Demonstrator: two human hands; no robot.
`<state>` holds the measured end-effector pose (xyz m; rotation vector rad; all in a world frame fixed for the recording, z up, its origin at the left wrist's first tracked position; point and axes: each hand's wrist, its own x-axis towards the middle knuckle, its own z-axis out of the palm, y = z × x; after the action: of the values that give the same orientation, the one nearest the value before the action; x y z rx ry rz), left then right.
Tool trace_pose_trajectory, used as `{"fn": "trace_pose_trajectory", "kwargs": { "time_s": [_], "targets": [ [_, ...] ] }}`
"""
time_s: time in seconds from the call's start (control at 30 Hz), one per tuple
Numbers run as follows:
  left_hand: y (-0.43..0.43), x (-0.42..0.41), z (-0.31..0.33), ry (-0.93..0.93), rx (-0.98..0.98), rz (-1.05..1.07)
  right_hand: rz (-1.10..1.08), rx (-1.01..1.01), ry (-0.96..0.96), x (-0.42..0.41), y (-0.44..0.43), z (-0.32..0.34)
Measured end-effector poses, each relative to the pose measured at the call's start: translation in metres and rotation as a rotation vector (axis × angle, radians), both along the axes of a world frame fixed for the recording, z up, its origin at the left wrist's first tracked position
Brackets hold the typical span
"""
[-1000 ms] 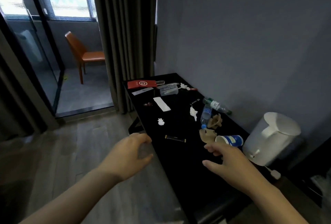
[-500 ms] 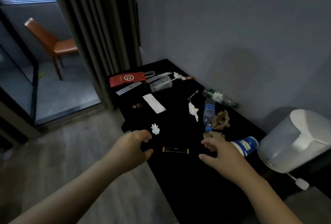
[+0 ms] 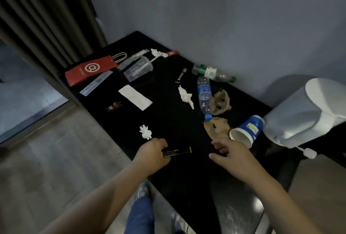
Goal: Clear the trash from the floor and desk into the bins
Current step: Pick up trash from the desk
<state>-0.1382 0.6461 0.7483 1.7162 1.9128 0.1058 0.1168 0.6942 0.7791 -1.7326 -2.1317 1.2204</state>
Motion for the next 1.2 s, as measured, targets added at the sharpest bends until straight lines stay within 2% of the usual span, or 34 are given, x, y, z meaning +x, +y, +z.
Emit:
{"fn": "trace_pose_trajectory", "kwargs": {
  "time_s": [0.3, 0.5, 0.67, 0.83, 0.97, 1.07, 1.2],
  "targets": [
    [0.054, -0.019, -0.050, 0.010, -0.095, -0.266, -0.321, -0.105, -0.093, -0.030, -0.013, -0.008],
    [0.070, -0.026, -0.078, 0.049, -0.122, -0.431, -0.540, -0.106, -0.070, -0.060, -0.040, -0.020],
    [0.071, -0.015, -0.093, 0.092, -0.118, -0.504, -0.615, -0.131, -0.119, -0.061, -0.066, -0.027],
    [0.076, -0.006, -0.099, 0.208, -0.142, -0.519, -0.650, -0.116, -0.075, -0.055, -0.073, -0.029],
    [0.076, -0.007, -0.097, 0.217, -0.218, -0.503, -0.649, -0.077, -0.038, -0.047, -0.072, -0.027],
    [0.067, -0.017, -0.092, 0.133, -0.219, -0.406, -0.649, -0.078, 0.014, -0.040, -0.067, -0.026],
    [0.058, -0.042, -0.080, -0.018, -0.197, -0.154, -0.588, -0.101, 0.063, -0.034, -0.052, -0.025]
  ]
}}
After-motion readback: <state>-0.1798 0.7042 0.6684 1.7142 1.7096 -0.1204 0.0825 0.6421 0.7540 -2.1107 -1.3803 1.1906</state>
